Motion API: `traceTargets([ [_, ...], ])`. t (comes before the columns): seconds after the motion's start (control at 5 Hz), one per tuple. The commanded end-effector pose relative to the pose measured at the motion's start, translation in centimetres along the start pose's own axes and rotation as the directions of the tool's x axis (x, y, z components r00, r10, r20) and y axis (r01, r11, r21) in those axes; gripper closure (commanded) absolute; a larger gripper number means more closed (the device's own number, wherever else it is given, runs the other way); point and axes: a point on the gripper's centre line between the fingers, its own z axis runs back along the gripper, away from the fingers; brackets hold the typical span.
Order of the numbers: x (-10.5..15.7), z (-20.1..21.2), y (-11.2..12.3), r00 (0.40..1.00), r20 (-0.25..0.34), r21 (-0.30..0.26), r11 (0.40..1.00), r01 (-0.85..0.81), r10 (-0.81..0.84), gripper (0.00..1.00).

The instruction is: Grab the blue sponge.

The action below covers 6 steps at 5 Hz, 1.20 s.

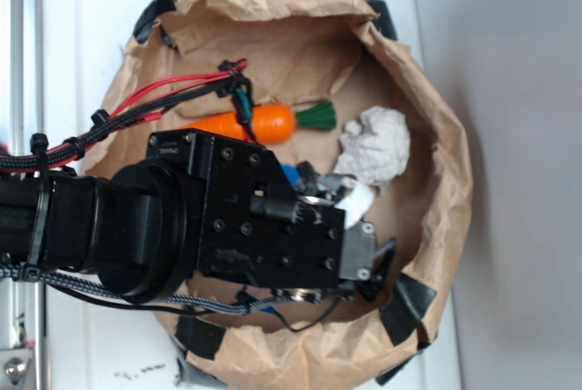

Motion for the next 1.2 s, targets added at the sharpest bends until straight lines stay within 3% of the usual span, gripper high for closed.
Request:
traceTargets([
  [0.0, 1.3, 0.4, 1.1, 0.999, 0.031, -0.077, 0.997, 0.01, -0.008, 0.0],
  [0.2, 1.4, 0.4, 1.2, 1.0, 0.019, -0.078, 0.997, 0.02, -0.018, 1.0],
  [0.6, 0.9, 2.2, -0.6, 0.999, 0.017, -0.044, 0.998, 0.032, -0.032, 1.0],
  [1.0, 1.7, 8.3, -0.2, 0.992, -0.017, -0.033, 0.992, 0.122, -0.123, 1.0],
])
